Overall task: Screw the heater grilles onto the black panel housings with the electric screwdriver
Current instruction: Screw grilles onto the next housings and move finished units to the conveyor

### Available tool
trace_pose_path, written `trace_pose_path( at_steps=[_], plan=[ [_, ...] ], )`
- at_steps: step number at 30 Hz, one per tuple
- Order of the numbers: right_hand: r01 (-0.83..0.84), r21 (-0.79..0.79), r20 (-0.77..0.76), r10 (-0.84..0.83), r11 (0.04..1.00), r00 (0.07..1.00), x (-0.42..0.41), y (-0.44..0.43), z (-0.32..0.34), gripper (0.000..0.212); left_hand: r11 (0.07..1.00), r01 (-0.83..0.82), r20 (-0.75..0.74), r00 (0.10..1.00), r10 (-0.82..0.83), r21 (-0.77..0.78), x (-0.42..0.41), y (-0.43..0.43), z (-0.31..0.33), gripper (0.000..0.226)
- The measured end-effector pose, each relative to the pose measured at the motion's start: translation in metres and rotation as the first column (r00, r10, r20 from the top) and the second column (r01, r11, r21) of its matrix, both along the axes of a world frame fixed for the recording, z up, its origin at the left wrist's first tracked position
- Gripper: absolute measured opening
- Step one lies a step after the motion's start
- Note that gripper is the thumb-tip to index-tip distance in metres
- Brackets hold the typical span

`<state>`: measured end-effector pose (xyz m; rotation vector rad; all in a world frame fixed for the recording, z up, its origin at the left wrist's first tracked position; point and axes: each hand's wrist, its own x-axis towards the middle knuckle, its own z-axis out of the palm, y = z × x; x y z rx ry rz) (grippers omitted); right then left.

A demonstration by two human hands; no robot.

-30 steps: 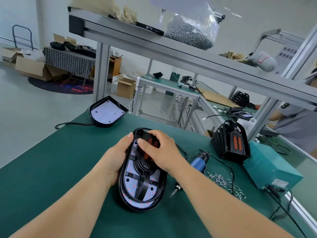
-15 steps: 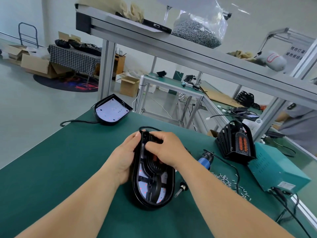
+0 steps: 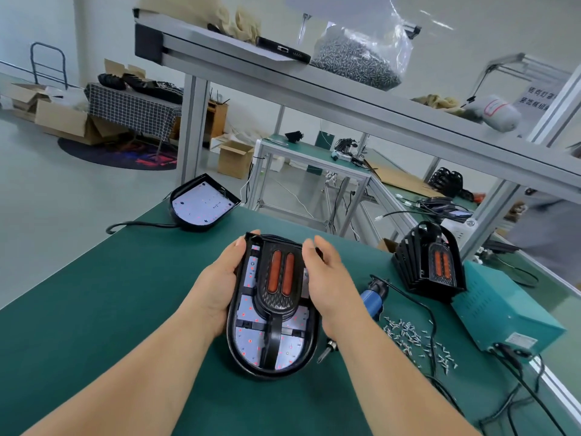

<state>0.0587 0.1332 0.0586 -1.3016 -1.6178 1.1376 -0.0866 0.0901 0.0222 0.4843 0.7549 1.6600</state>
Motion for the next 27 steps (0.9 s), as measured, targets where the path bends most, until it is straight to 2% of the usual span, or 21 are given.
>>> trace_pose_path(
  at_steps=[2,4,5,8,10,13,18,22,25,27],
  plan=[
    [0.039,-0.119,-0.077,-0.048,0.992,0.996,-0.001,-0.004,-0.003,0.056,1.000,0.001,-0.015,1.000,-0.001,0.019,0.003,-0.001,0.003,0.030],
    [0.077,-0.208,-0.085,-0.097,0.975,0.992,0.001,-0.005,-0.004,0.044,1.000,0.017,-0.082,0.996,-0.016,0.008,0.005,-0.001,0.003,0.038],
    [0.096,-0.242,-0.096,-0.122,0.966,0.988,0.002,-0.004,-0.006,0.047,0.999,0.032,-0.132,0.991,-0.033,-0.014,0.005,-0.001,0.002,0.044],
    [0.161,-0.211,-0.116,-0.189,0.964,0.975,0.004,0.000,-0.010,0.055,0.986,0.143,-0.276,0.947,-0.162,-0.087,0.004,-0.006,0.002,0.070],
    [0.193,-0.177,-0.163,-0.222,0.965,0.961,0.003,0.004,-0.010,0.055,0.969,0.214,-0.355,0.903,-0.243,-0.121,0.004,-0.010,-0.002,0.079],
    [0.220,-0.160,-0.211,-0.252,0.962,0.945,0.002,0.008,-0.007,0.052,0.946,0.304,-0.453,0.832,-0.320,-0.110,0.008,-0.012,-0.008,0.058],
    [0.194,-0.169,-0.197,-0.226,0.966,0.954,0.007,0.012,-0.005,0.047,0.962,0.262,-0.441,0.857,-0.268,-0.076,0.010,-0.009,-0.008,0.050],
    [0.011,-0.218,-0.287,-0.075,0.976,0.955,0.008,0.007,-0.004,0.042,0.983,0.170,-0.388,0.904,-0.181,-0.064,0.012,-0.006,-0.008,0.047],
    [-0.127,-0.091,-0.172,0.110,0.988,0.979,0.009,-0.001,-0.012,0.039,0.993,0.112,-0.302,0.946,-0.119,-0.040,0.011,-0.005,-0.007,0.047],
    [-0.134,0.004,-0.100,0.134,0.991,0.986,0.008,-0.004,-0.016,0.044,0.993,0.112,-0.246,0.962,-0.120,-0.048,0.010,-0.005,-0.007,0.046]
  ],
)
